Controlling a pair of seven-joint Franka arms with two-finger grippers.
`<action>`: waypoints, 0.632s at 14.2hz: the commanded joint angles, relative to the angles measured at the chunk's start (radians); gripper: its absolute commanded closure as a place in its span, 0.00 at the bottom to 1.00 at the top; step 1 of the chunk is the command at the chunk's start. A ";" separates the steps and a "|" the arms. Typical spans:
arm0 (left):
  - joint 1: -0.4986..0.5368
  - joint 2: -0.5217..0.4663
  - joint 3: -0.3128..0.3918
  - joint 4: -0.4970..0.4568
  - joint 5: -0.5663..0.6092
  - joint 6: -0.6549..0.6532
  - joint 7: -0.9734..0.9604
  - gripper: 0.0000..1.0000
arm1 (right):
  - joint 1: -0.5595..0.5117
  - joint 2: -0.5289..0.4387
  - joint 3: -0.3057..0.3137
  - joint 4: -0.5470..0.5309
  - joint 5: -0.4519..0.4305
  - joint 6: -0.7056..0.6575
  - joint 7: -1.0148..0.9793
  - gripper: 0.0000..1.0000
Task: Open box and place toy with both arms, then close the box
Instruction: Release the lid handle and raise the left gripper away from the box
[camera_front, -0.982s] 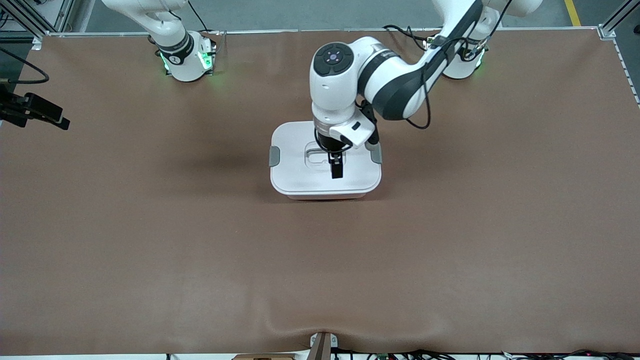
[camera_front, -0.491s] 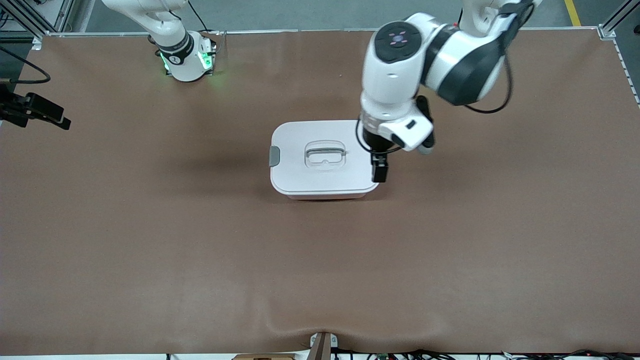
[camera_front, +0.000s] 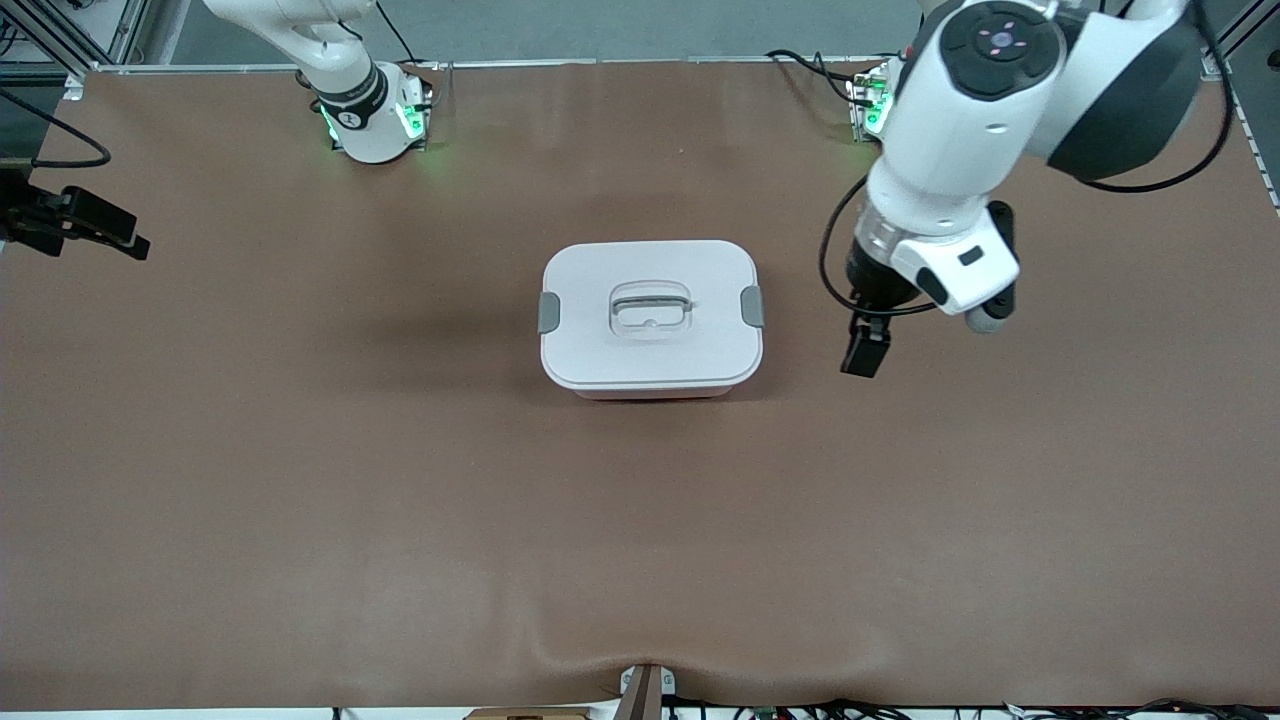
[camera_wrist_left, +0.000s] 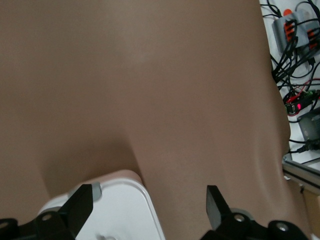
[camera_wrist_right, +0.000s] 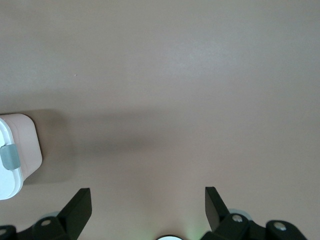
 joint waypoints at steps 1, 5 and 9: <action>0.043 -0.027 -0.004 -0.014 -0.017 -0.024 0.204 0.00 | 0.004 0.005 0.002 0.016 -0.014 -0.014 -0.002 0.00; 0.109 -0.040 -0.004 -0.012 -0.017 -0.052 0.506 0.00 | 0.004 0.005 0.002 0.016 -0.012 -0.014 -0.002 0.00; 0.126 -0.046 0.006 0.000 -0.009 -0.052 0.750 0.00 | 0.003 0.005 0.002 0.015 -0.014 -0.015 -0.002 0.00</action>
